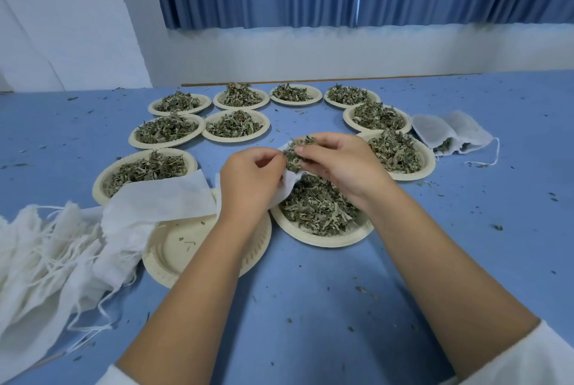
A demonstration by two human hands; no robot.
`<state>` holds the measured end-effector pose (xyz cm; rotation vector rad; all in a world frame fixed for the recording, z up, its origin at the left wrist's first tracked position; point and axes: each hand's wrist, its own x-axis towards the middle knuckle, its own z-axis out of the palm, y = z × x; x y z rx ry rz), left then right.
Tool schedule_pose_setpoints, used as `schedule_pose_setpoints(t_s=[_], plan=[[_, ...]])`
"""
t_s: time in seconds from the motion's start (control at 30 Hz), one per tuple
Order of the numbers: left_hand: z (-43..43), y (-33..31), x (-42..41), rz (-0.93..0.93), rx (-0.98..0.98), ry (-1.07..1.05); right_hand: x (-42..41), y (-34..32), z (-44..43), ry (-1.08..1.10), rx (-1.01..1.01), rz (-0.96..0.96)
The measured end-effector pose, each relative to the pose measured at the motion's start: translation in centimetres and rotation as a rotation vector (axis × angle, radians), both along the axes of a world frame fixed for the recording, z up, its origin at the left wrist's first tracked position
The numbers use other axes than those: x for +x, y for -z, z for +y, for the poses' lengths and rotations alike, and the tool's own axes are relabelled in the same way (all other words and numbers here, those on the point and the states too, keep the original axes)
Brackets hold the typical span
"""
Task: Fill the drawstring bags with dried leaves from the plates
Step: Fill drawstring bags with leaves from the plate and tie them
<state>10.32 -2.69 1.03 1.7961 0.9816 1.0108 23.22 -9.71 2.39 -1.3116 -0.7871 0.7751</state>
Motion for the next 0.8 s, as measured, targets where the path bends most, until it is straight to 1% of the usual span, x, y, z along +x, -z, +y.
schedule_pose_setpoints(t_s=[0.07,0.1,0.2,0.23,0.27,0.33,0.43,0.57,0.63,0.73,0.8], plan=[[0.0,0.0,-0.1,-0.019,-0.016,-0.017,-0.2,0.3,0.0,0.049,-0.051,-0.121],[0.0,0.0,-0.2,-0.031,-0.025,-0.030,-0.3,0.6,0.0,0.074,-0.083,-0.215],[0.1,0.0,-0.4,-0.107,-0.095,-0.037,-0.6,0.8,-0.2,0.128,-0.185,-0.591],[0.0,0.0,-0.4,-0.125,-0.119,-0.023,-0.8,0.8,-0.3,0.130,-0.193,-0.660],[-0.1,0.0,-0.4,-0.134,-0.136,-0.003,-0.9,0.9,-0.3,0.130,-0.194,-0.685],[-0.3,0.1,-0.3,-0.145,-0.138,0.023,-1.1,1.0,-0.4,0.158,-0.192,-0.702],[-0.3,0.2,-0.1,-0.092,-0.047,0.024,-1.2,0.9,-0.5,0.219,-0.201,-0.762],[-0.4,0.4,0.2,-0.074,-0.013,0.059,-1.2,0.7,-0.6,0.242,-0.217,-0.753],[-0.3,0.5,0.1,-0.086,-0.015,0.052,-1.2,0.6,-0.6,0.211,-0.206,-0.711],[0.0,0.6,-0.1,-0.095,-0.020,0.026,-1.4,0.2,-0.6,0.144,-0.156,-0.575],[0.0,0.6,-0.1,-0.114,-0.044,0.017,-1.4,0.1,-0.5,0.143,-0.132,-0.474]])
